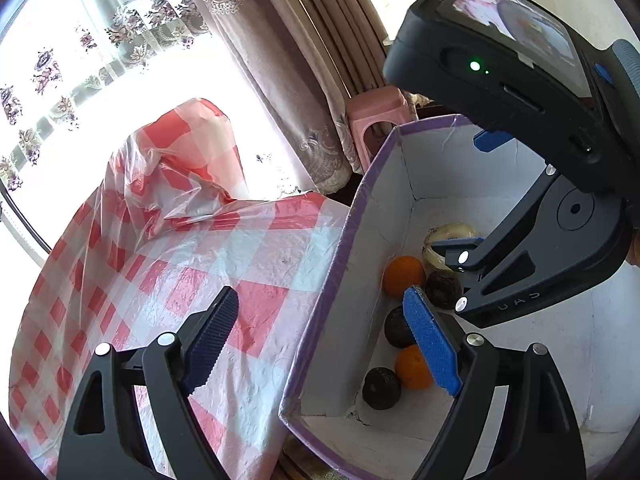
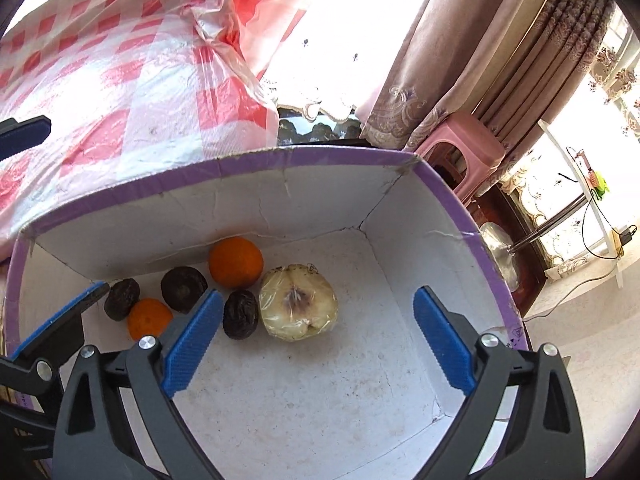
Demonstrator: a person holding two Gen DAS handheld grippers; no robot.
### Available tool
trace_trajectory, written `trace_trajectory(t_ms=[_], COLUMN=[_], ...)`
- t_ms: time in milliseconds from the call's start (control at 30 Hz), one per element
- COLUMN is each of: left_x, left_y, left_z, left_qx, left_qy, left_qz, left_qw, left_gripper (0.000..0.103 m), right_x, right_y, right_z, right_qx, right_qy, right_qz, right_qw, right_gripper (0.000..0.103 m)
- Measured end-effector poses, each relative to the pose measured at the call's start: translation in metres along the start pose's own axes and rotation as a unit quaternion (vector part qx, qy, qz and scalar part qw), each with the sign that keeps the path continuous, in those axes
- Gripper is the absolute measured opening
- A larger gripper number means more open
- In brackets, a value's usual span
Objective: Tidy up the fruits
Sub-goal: 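Return both tools to the fruit on the checked cloth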
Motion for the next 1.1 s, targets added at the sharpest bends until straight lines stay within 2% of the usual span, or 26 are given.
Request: trace_trajectory(t_ms=[167,333,567,900,1000,1100], left_x=[-0.021,-0.041,-0.065,-0.093,-0.103,-0.113], left_y=[-0.018,-0.047,-0.078,-0.126,-0.142,-0.158], left_z=[0.001,0.007,0.021,0.049,0.061,0.074], left_qx=[-0.03,-0.074,-0.126,-0.201,-0.227,-0.259], left_qy=[0.016,0.031,0.042,0.049,0.05,0.053], left_qz=[-0.01,-0.022,-0.045,-0.079,-0.092,-0.096], left_qw=[0.9994,0.9965,0.9901,0.9751,0.9683,0.9597], left_gripper=[0.083,0.083,0.083,0.083,0.083,0.083], right_x=[-0.02,-0.034,-0.07,-0.086,-0.088,-0.09], right_y=[0.006,0.008,-0.016,-0.076,-0.094,-0.111], right_z=[-0.007,-0.027,-0.05,-0.073,-0.074,-0.076], right_qx=[0.035,0.079,0.113,0.102,0.114,0.121], right_qy=[0.034,0.077,0.139,0.152,0.154,0.152], right_qz=[-0.008,-0.042,-0.095,-0.142,-0.173,-0.186], right_qw=[0.999,0.993,0.979,0.973,0.966,0.963], right_gripper=[0.096,0.096,0.096,0.096,0.096,0.096])
Point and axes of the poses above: each gripper's, at about its wrist camera, not at the fingertips, and x roughly the way its jaws point, y to its right, z to its underside, the point moved 7 cm from there along x, roughly the way its jaws point, and after that the axes turned 1 degree about -x, right-handed, at the moved point
